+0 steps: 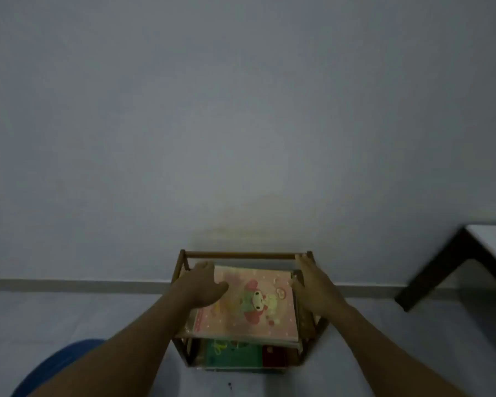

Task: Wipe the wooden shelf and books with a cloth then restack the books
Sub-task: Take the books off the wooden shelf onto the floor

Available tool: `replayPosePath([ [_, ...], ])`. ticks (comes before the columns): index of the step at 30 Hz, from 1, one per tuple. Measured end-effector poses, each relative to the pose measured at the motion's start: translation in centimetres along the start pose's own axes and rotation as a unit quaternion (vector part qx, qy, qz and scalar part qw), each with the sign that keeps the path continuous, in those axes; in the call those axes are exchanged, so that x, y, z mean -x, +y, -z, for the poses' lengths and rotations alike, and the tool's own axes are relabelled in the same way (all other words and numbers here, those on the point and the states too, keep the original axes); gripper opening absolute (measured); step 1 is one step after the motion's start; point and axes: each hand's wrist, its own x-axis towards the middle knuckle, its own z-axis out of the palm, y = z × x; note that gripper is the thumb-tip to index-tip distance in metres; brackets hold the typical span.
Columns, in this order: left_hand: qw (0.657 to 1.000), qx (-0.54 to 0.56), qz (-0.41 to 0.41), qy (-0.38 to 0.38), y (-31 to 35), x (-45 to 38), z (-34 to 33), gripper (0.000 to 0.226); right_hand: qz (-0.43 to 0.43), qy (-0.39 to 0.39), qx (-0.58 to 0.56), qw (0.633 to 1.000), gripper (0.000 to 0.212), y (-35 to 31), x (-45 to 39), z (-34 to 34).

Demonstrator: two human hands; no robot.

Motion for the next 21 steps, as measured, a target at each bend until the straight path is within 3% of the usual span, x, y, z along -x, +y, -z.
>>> replayPosePath([
  [4,1.000,0.010,0.000,0.016,-2.3,-3.1,-4.7,0.095,-0.001,0.009,0.015,1.000,0.069,2.8,-1.3,-4.9],
  [7,1.000,-0.005,0.004,0.029,-4.0,-6.0,-8.6,0.085,0.011,0.016,0.013,1.000,0.066,5.0,-2.5,-8.4],
  [10,0.999,-0.005,0.014,0.036,-4.9,-6.9,-11.1,0.069,0.021,0.032,0.018,0.999,0.063,5.8,-3.1,-11.0],
  [14,0.995,0.086,0.043,0.000,-5.6,-6.1,-13.5,0.047,0.001,-0.001,0.046,0.999,0.063,6.6,-2.9,-13.8],
  [17,0.990,0.133,-0.011,0.043,-6.1,-5.9,-14.1,0.040,0.004,0.008,0.057,0.998,0.058,6.8,-2.7,-14.6],
  [20,0.982,0.173,-0.001,0.075,-5.6,-4.8,-13.8,0.005,-0.024,0.014,0.016,0.999,0.056,6.3,-2.6,-15.0],
  [21,0.978,0.194,0.001,0.073,-5.7,-5.0,-13.9,0.010,-0.038,0.022,-0.004,0.999,0.055,5.9,-2.5,-15.2],
])
